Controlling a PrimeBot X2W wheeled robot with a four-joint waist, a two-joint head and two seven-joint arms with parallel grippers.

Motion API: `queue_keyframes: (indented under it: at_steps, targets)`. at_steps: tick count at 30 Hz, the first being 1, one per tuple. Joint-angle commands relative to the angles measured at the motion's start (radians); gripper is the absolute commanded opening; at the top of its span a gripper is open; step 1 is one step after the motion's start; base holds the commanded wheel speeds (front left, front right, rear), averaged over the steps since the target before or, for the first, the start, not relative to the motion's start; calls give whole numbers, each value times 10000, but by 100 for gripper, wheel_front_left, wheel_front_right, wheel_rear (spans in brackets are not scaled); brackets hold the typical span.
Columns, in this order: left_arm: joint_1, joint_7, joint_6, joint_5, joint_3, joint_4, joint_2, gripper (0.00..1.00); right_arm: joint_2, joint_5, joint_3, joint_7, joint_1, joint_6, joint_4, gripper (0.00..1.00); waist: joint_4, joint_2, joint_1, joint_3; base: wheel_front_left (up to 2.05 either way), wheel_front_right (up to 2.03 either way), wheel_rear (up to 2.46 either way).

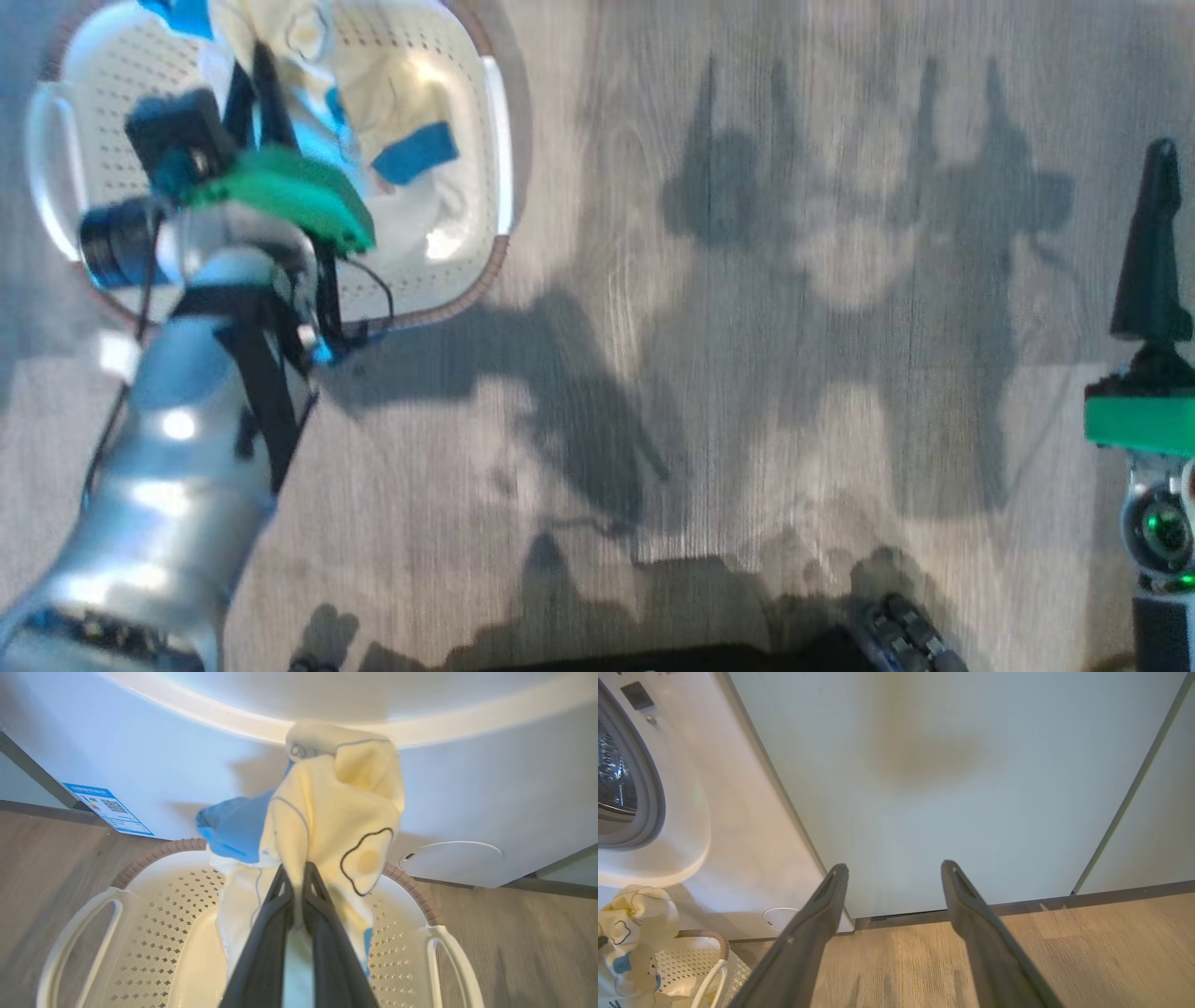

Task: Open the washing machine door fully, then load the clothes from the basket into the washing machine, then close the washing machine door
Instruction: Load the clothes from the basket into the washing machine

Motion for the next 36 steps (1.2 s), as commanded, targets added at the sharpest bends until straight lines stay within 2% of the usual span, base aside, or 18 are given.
queue_keyframes:
  at_steps: [1, 7, 14, 36]
  targets:
    - [402, -139, 127, 199, 339, -495, 375, 0, -142, -75, 71, -78, 395, 44, -228, 100, 199, 0, 1, -387, 0, 0, 0]
    - [2037, -140, 315, 872, 813, -2525, 120, 0, -226, -211, 1, -78, 654, 44, -23, 100, 438, 0, 1, -1155, 0, 0, 0]
    - [3352, -140, 406, 1294, 1080, -3954, -82, 0, -289, -327, 41, -78, 936, 44, 152, 100, 604, 0, 1, -2017, 0, 0, 0]
    - [5829, 46, 676, 1479, 857, -5739, -147, 0, -128, -730, 209, -78, 2119, 44, 351, 100, 758, 0, 1, -4286, 0, 0, 0]
